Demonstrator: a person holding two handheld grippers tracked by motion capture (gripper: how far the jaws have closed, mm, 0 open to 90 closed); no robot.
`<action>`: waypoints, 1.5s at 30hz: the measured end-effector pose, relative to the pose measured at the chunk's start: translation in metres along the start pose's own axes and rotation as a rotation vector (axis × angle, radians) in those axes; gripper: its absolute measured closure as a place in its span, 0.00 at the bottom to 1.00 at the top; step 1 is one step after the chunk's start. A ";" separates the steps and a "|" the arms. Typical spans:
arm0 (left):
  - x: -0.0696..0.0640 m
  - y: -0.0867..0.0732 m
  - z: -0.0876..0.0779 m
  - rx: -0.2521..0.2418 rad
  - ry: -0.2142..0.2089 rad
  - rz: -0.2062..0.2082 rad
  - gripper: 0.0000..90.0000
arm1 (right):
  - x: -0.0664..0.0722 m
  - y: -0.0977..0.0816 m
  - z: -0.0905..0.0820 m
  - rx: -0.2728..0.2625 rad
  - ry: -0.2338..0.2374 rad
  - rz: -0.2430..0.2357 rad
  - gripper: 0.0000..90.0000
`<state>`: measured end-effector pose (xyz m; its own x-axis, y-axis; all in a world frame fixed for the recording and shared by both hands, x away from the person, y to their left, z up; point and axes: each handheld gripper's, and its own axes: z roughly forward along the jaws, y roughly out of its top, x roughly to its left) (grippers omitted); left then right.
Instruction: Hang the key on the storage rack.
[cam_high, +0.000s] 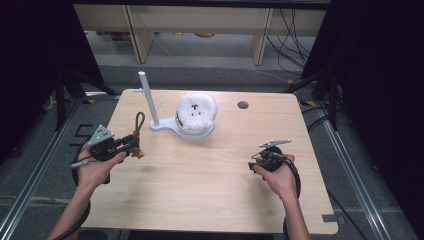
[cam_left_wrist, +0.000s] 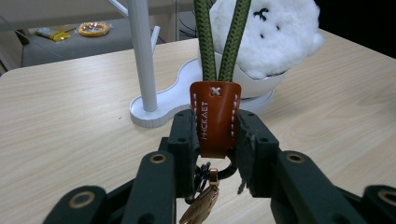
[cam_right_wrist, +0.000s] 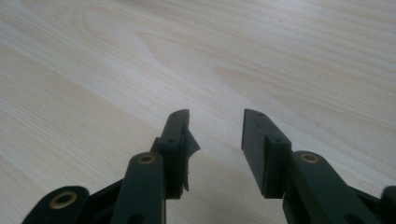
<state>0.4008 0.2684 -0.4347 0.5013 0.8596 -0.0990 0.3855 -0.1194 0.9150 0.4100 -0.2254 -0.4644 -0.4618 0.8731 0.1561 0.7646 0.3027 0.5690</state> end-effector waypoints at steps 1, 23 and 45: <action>0.000 0.000 0.000 0.000 0.000 0.000 0.77 | 0.000 0.000 0.000 0.000 0.000 0.000 0.69; 0.005 0.011 0.008 -0.034 0.038 0.009 0.77 | 0.000 0.000 0.000 -0.004 -0.002 -0.002 0.69; 0.013 0.020 0.017 -0.057 0.071 -0.001 0.77 | -0.001 0.000 -0.001 -0.006 -0.002 -0.002 0.69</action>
<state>0.4282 0.2685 -0.4249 0.4441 0.8929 -0.0744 0.3405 -0.0914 0.9358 0.4102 -0.2265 -0.4638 -0.4624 0.8733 0.1535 0.7612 0.3023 0.5737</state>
